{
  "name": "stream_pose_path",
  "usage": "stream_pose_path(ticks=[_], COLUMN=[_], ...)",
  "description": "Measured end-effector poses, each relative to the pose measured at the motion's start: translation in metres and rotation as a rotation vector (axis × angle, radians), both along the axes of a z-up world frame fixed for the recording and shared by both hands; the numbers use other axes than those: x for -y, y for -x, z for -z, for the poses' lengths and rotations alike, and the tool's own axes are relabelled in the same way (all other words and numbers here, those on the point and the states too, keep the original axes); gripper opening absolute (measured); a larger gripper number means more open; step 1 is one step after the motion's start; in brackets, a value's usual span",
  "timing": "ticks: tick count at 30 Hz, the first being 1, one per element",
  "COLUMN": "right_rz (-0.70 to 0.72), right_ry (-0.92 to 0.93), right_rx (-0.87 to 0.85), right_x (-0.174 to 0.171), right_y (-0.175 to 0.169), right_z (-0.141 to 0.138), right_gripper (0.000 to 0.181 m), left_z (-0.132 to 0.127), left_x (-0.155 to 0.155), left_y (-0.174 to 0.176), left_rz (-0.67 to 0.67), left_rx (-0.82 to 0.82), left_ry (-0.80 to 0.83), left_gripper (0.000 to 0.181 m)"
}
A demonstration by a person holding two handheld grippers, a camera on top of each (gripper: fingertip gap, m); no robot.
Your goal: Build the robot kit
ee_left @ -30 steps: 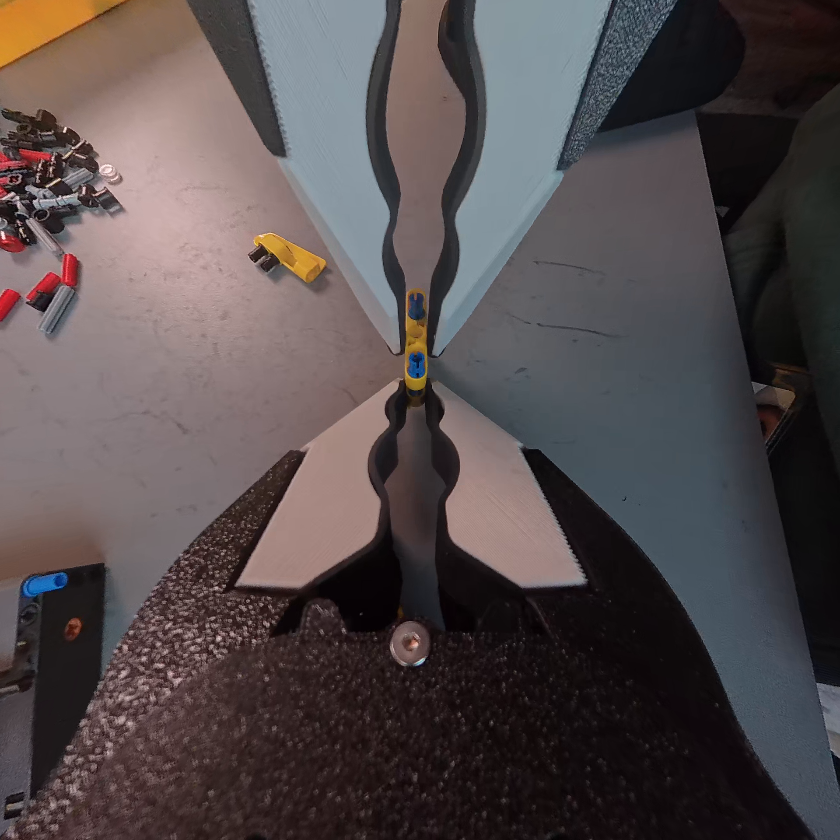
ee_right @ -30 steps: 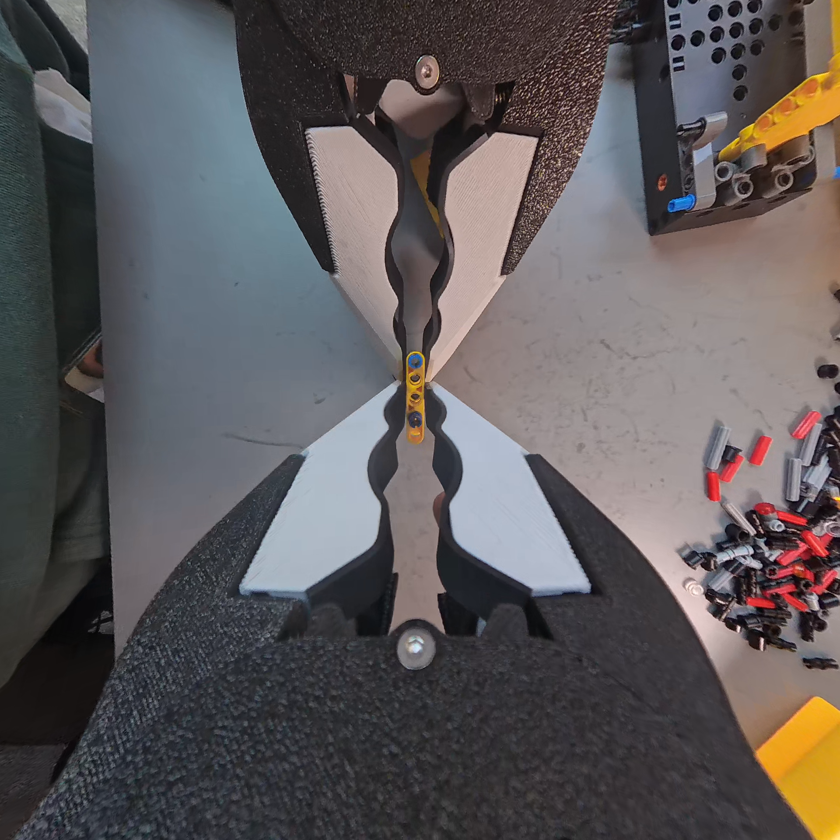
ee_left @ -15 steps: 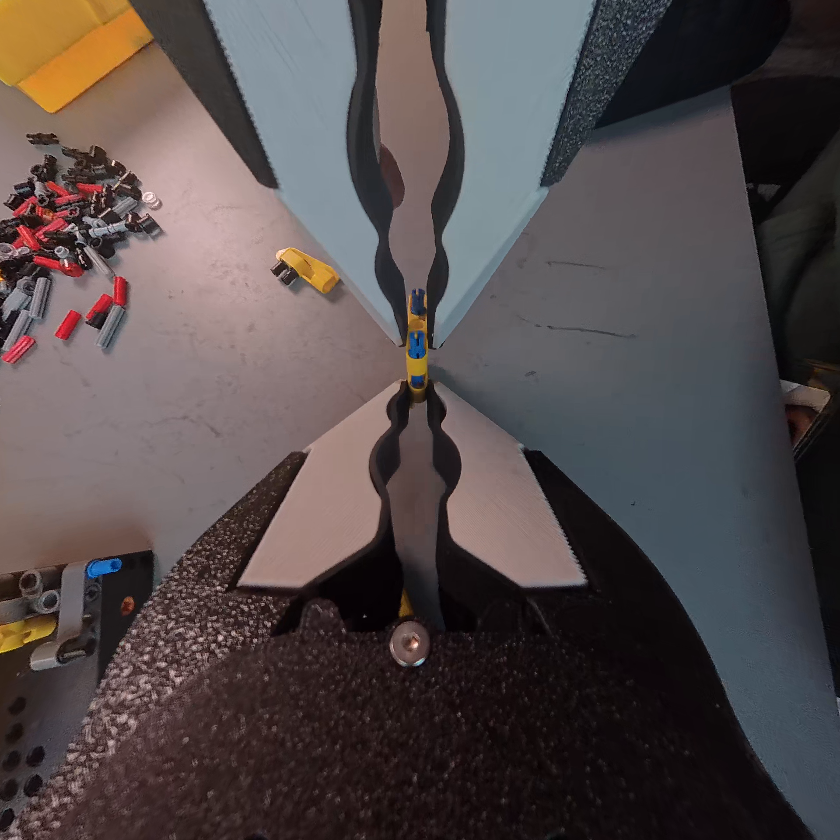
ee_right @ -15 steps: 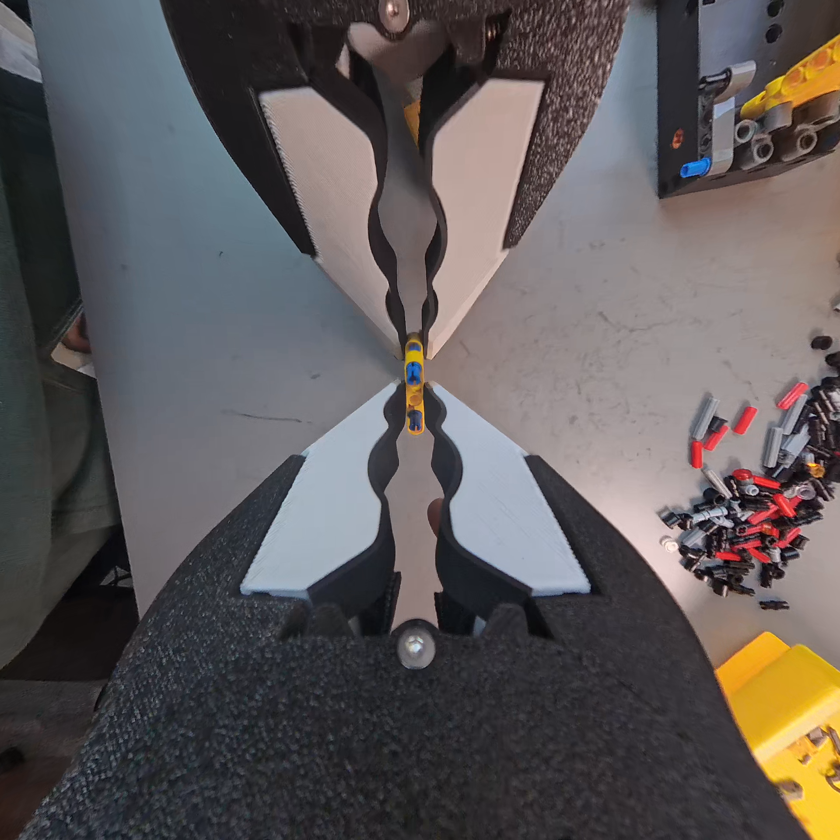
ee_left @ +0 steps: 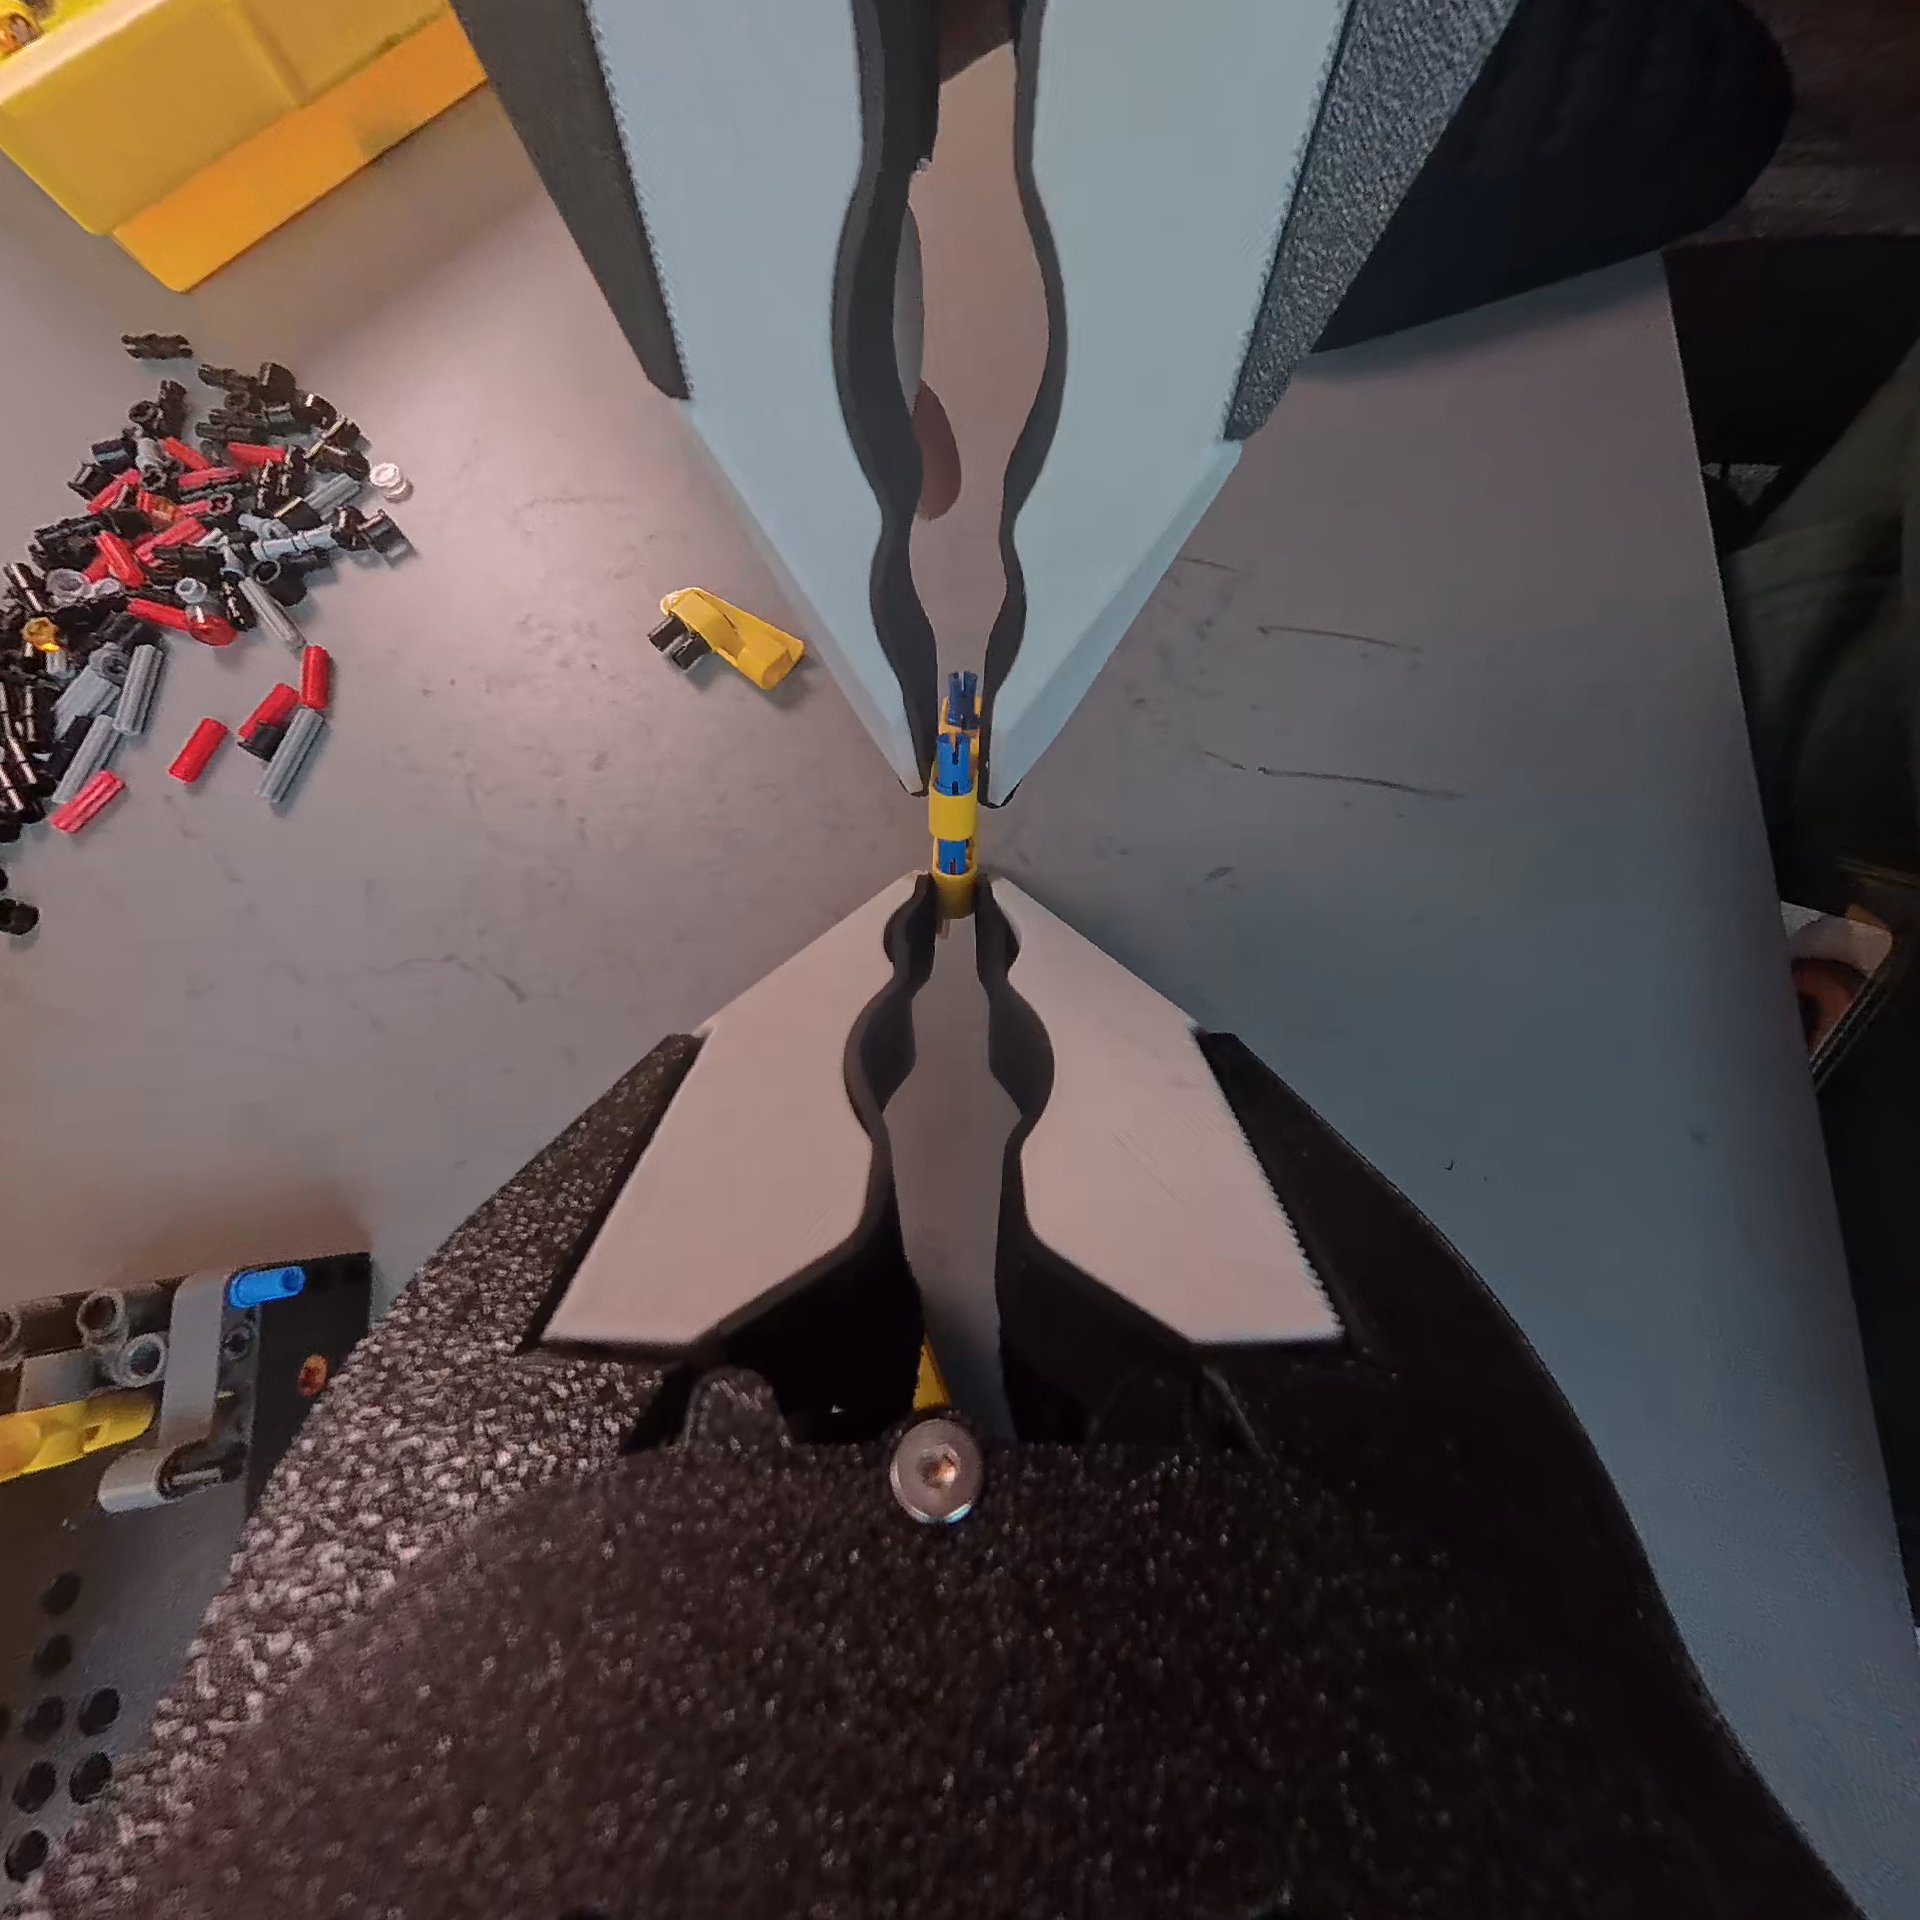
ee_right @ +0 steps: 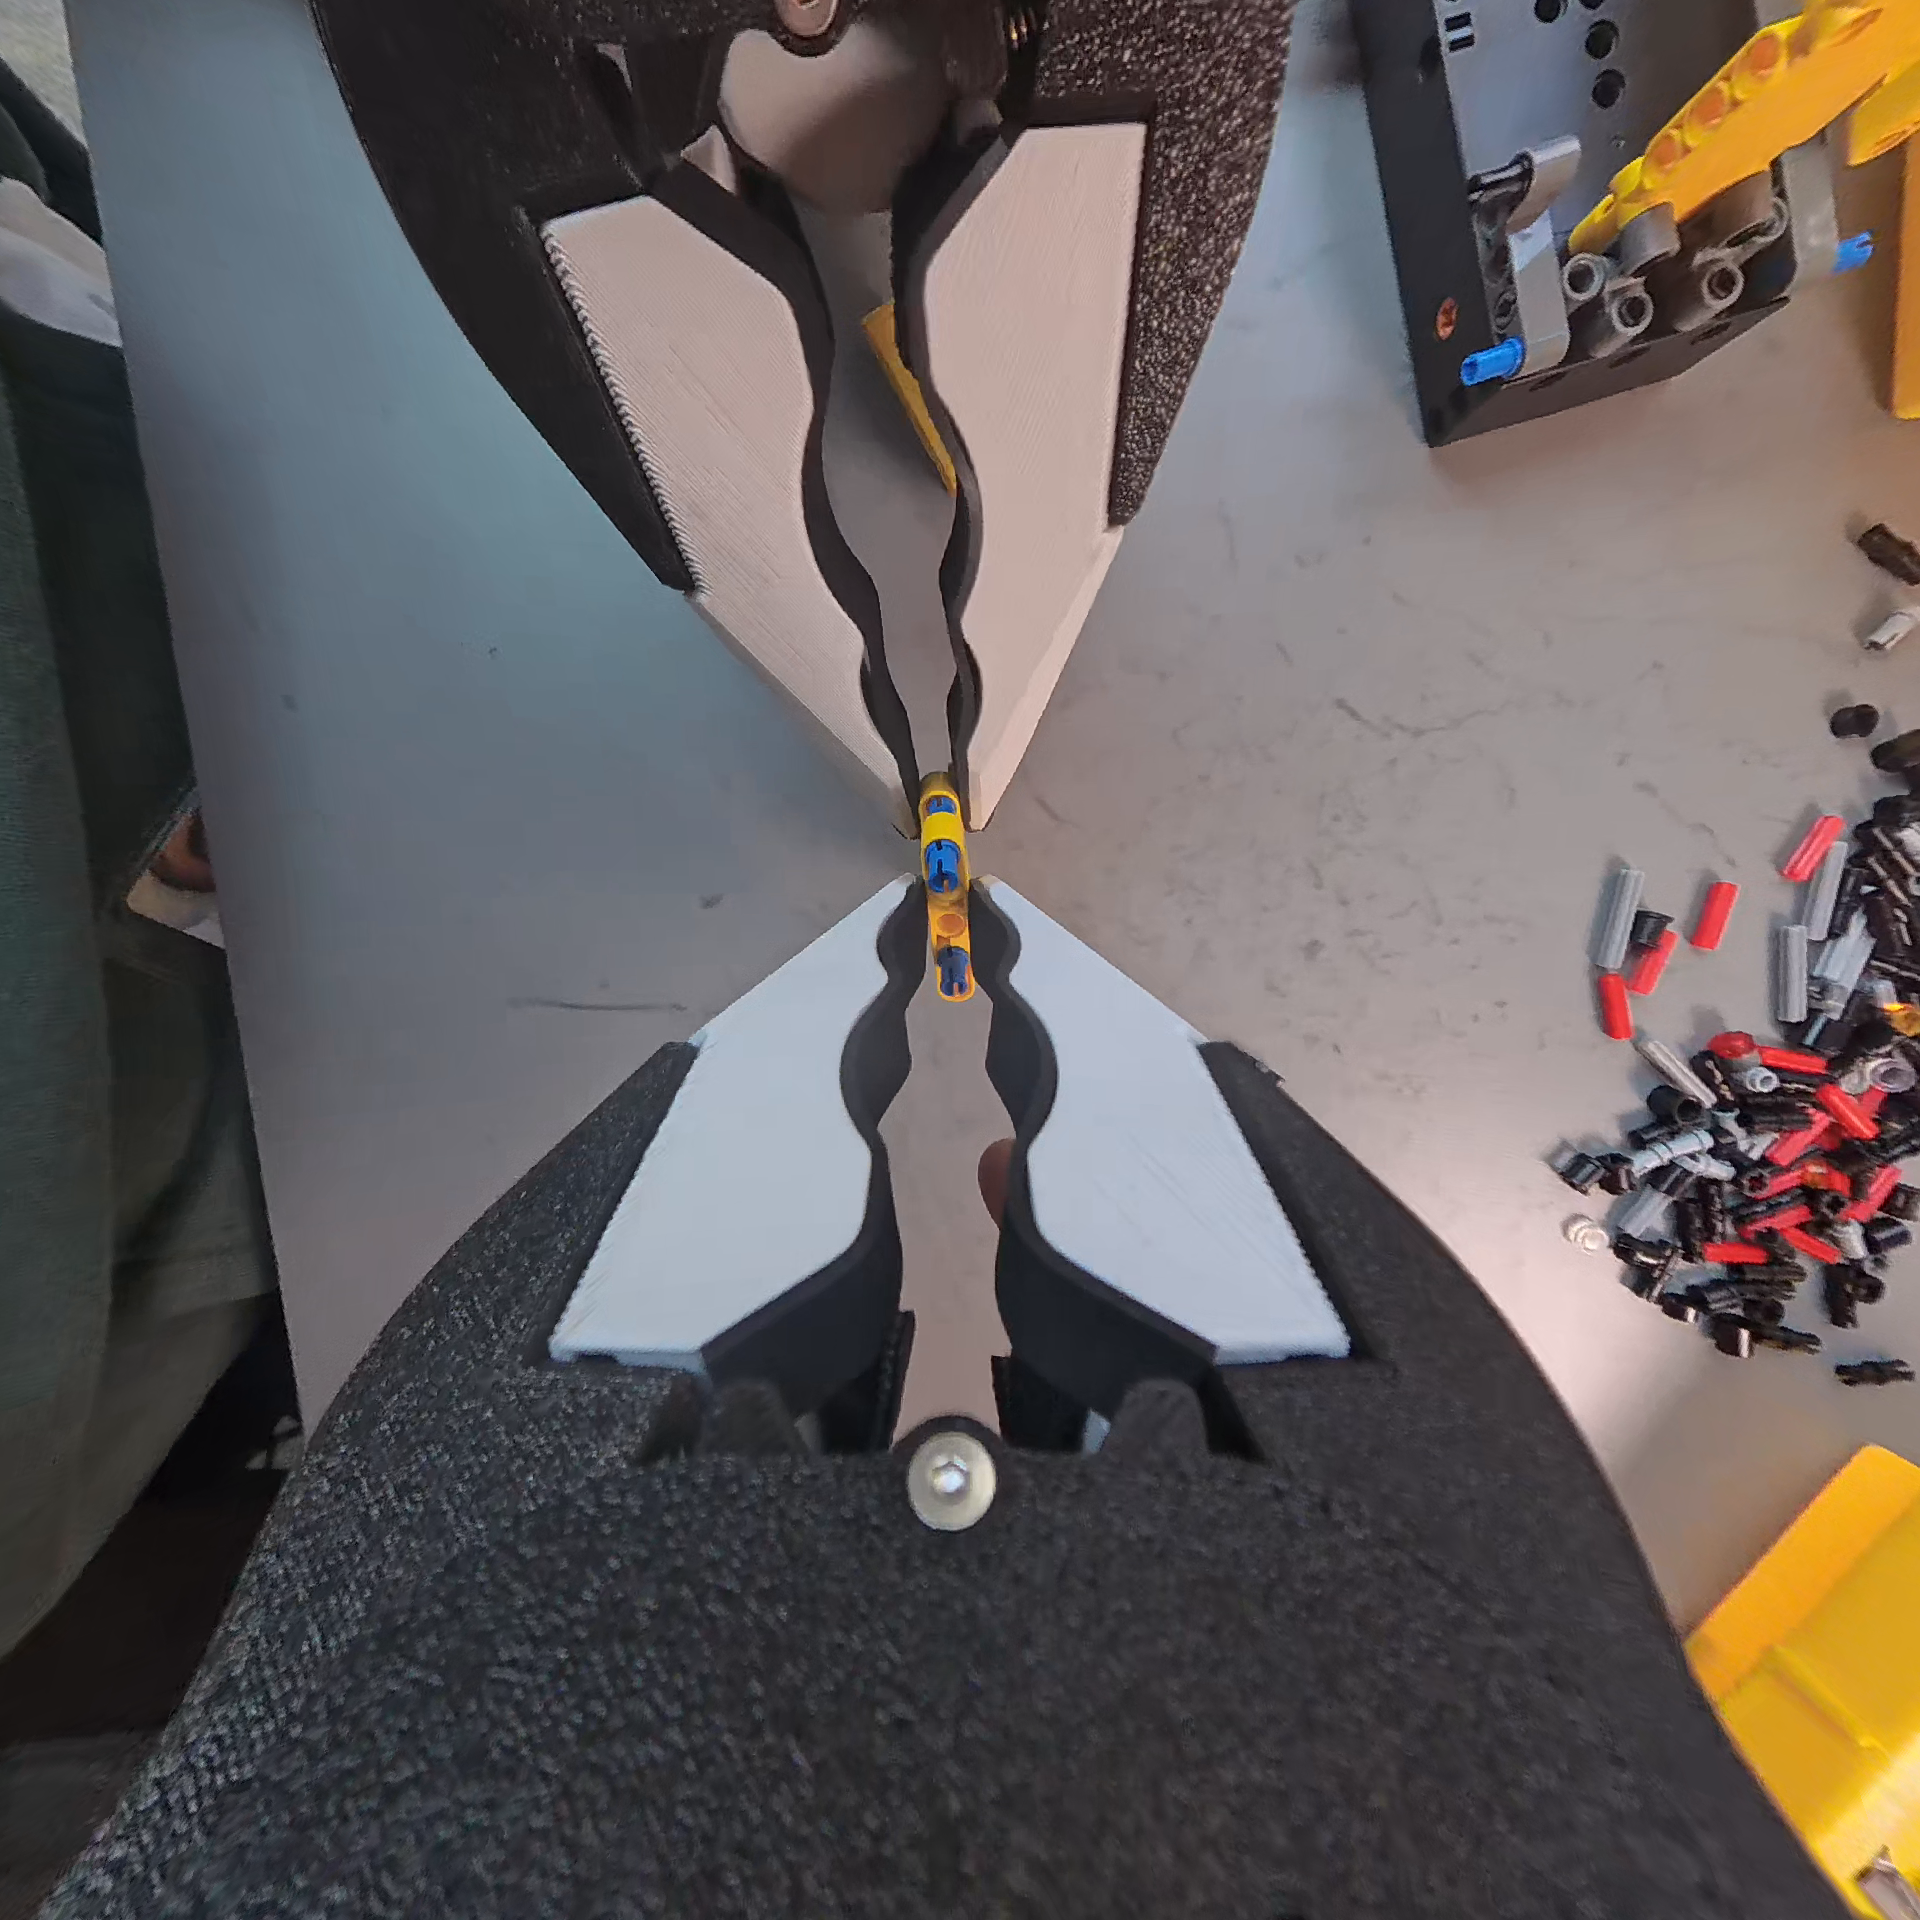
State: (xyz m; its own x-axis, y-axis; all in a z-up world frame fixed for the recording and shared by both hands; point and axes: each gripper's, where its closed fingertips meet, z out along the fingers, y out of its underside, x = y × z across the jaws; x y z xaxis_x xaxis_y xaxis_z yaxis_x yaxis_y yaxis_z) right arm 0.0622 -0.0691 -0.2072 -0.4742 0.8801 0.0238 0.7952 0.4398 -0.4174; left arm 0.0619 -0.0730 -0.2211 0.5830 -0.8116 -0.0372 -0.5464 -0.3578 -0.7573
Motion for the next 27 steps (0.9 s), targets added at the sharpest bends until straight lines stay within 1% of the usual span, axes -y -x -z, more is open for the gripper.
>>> stream_pose_path(ticks=[9,17,19,24,27], right_rz=[-0.085,-0.088,-0.085,-0.071,-0.078], right_ry=[-0.128,-0.086,-0.077,-0.011,0.010], right_rx=[0.110,0.173,0.170,0.180,0.202], right_x=[-0.0018,-0.0028,-0.0030,-0.0016,0.0008], right_y=[0.0000,0.0057,0.0067,0.0043,0.0020], right_z=[0.0009,0.0017,0.0018,0.0021,0.0021], right_gripper=[0.005,0.005,0.005,0.005,0.005], left_z=[0.0005,0.0003,-0.0001,-0.0005,-0.0005], left_x=[-0.0012,-0.0019,-0.0022,-0.0010,0.0005], left_y=[-0.0005,0.0033,0.0040,0.0025,0.0006], left_rz=[-0.026,-0.049,-0.051,-0.036,-0.025], left_rx=[0.036,0.118,0.111,0.033,0.041], left_ry=[0.050,0.114,0.107,0.045,0.046], left_gripper=[0.004,0.004,0.004,0.003,0.003])
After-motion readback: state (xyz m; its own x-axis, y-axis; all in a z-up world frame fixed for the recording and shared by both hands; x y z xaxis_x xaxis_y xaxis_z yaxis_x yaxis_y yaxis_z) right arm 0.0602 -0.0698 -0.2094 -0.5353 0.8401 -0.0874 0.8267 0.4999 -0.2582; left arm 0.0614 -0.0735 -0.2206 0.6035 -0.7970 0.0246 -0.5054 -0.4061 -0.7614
